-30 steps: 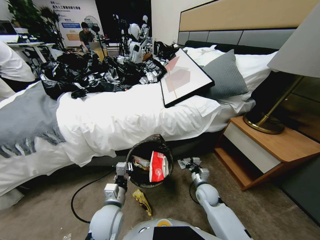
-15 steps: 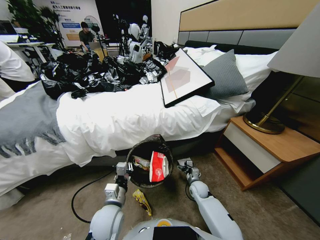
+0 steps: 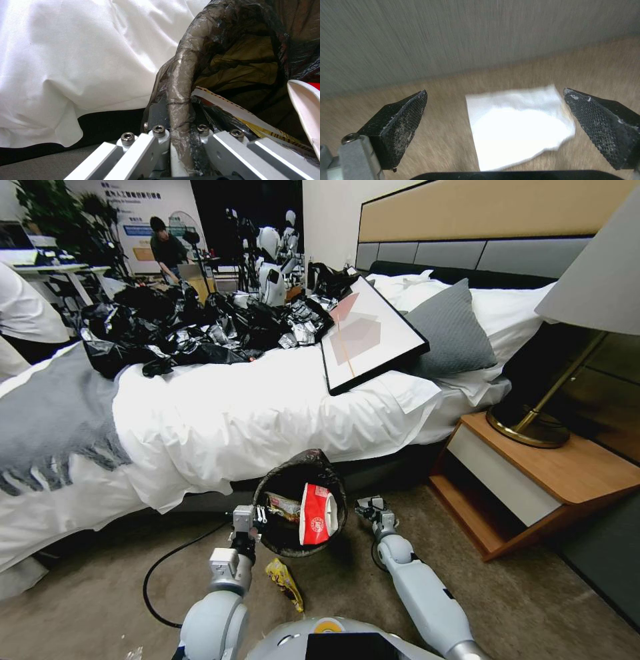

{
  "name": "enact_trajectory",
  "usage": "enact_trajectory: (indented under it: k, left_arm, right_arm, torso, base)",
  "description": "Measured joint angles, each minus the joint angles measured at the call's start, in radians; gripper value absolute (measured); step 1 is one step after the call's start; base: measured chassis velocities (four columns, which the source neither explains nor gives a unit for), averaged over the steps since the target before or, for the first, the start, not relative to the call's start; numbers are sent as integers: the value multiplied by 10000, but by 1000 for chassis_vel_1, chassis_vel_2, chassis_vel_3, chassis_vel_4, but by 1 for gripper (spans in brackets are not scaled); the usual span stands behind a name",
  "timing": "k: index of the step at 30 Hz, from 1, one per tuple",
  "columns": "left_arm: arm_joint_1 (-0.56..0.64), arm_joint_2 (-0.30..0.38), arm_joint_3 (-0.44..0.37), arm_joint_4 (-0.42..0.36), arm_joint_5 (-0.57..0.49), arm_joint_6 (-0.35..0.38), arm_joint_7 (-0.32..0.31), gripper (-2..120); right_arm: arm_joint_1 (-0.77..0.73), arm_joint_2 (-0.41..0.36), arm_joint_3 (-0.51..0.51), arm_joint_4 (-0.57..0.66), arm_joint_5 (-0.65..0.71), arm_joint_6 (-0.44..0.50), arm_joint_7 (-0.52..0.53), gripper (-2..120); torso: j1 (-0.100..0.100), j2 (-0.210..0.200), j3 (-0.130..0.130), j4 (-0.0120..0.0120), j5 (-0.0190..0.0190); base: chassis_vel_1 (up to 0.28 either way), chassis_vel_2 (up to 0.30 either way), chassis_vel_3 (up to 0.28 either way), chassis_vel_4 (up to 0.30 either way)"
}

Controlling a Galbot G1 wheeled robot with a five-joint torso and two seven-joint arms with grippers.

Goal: Pick up the trash bin, then pick up the garbage from the floor and place it into the trash bin.

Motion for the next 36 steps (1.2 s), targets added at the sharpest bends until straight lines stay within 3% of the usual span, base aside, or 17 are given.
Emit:
enact_trajectory:
  k: [9,16,31,36]
  left_arm:
    - [33,-2,4,-9,16,-27,-3,0]
    - [39,-10,7,-2,28,-35,-7,0]
    - [88,-11,64,23,85,-43,-22,0]
    - [118,-8,65,1,95,-52,-32,0]
  right_arm:
    - [398,317,173,-1260,-436,8,38,100]
    - [743,411,241,-2332,-771,520,-129,100]
    - [1246,531,252,-3106,-1034,987,-508,100]
    - [1347,597,285,-3376,-1140,1100,-575,94]
  torso:
    - [0,0,0,-1,-2]
    - [0,0,0,-2,-1]
    - [0,0,0,0,-1]
    - [0,0,0,-1,-1]
  base:
    - [0,0,0,0]
    - [0,0,0,0]
    - [0,0,0,0]
    - [0,0,0,0]
